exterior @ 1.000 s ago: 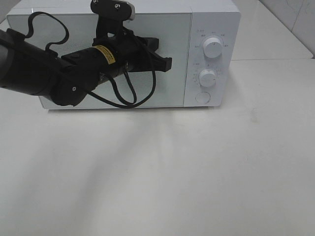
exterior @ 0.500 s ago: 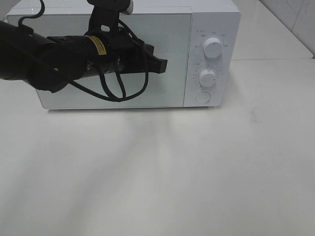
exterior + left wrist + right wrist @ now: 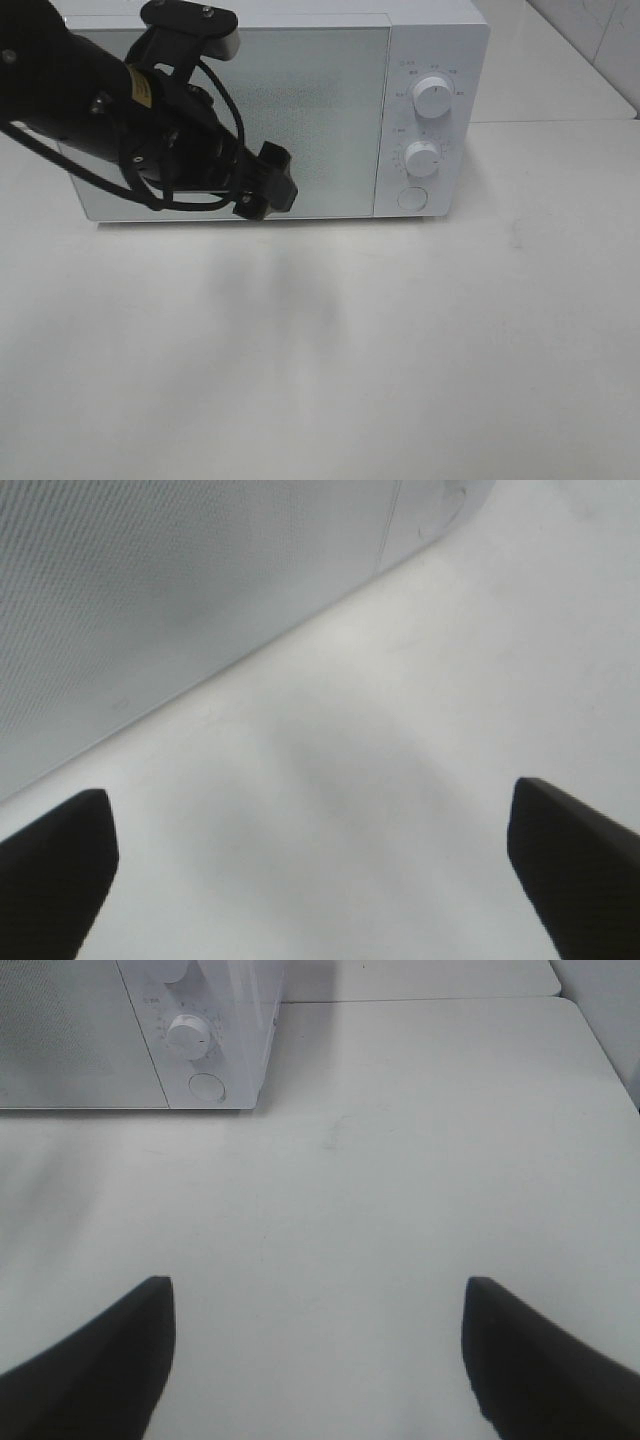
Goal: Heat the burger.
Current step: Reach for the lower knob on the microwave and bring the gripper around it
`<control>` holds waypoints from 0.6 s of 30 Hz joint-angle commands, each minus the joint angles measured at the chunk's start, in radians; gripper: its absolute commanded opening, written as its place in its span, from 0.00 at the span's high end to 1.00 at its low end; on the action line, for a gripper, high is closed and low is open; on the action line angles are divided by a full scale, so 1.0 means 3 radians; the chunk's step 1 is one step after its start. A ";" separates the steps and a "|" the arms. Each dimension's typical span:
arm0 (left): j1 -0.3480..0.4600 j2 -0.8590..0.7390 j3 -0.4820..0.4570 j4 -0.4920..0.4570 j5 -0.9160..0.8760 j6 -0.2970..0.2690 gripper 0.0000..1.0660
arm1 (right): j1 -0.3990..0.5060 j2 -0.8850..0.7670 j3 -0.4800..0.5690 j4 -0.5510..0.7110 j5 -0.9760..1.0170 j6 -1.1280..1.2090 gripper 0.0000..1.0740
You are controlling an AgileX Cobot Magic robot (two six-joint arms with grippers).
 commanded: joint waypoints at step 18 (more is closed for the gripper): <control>0.0367 -0.0837 0.0000 -0.0153 0.1957 -0.0110 0.04 | -0.0020 -0.0083 0.0020 0.0000 -0.0003 -0.0023 0.29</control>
